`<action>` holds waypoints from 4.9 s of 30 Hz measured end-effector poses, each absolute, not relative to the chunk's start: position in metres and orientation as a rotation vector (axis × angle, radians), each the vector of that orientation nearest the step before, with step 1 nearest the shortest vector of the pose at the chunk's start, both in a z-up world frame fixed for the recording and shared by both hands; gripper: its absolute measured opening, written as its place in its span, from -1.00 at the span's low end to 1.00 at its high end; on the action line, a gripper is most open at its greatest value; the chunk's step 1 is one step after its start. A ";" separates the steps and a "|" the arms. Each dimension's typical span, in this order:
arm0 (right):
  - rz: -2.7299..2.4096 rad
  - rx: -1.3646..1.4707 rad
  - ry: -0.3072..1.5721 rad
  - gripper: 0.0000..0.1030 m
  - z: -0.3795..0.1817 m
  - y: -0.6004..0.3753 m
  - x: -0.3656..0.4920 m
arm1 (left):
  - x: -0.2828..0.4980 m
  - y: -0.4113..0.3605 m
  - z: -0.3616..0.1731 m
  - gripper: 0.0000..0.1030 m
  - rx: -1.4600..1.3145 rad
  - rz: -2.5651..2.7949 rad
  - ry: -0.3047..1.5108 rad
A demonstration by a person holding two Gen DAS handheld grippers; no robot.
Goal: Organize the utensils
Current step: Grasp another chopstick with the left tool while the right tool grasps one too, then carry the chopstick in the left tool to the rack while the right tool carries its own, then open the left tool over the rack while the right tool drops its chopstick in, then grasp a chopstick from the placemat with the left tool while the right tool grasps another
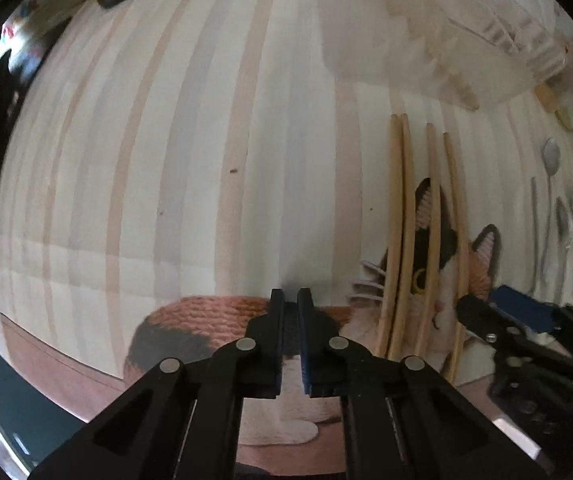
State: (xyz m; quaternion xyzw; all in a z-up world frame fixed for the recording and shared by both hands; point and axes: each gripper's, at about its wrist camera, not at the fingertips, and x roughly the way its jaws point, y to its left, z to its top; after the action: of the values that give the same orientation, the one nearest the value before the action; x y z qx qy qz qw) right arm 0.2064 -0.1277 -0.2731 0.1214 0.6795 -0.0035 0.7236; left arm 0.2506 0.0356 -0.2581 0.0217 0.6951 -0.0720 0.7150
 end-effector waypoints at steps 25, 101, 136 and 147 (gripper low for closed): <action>-0.130 0.232 1.490 -0.84 -0.286 -0.152 0.190 | 0.239 0.045 -0.268 -0.92 -0.054 -0.285 1.544; -0.017 0.352 1.138 -0.87 -0.083 -0.195 0.263 | 0.309 -0.016 -0.048 -0.92 0.005 -0.315 1.101; -0.102 0.318 1.128 0.31 -0.122 -0.206 0.326 | 0.335 0.008 -0.102 1.00 0.127 -0.052 1.047; 0.003 0.395 1.402 -0.08 -0.235 -0.141 0.249 | 0.269 0.058 -0.207 1.00 0.271 0.159 1.223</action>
State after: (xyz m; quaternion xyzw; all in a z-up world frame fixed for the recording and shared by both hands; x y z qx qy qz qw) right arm 0.2487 -0.1407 -0.2355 0.1805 0.6406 0.0013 0.7464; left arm 0.2689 0.0583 -0.2067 0.1265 0.5719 0.0744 0.8071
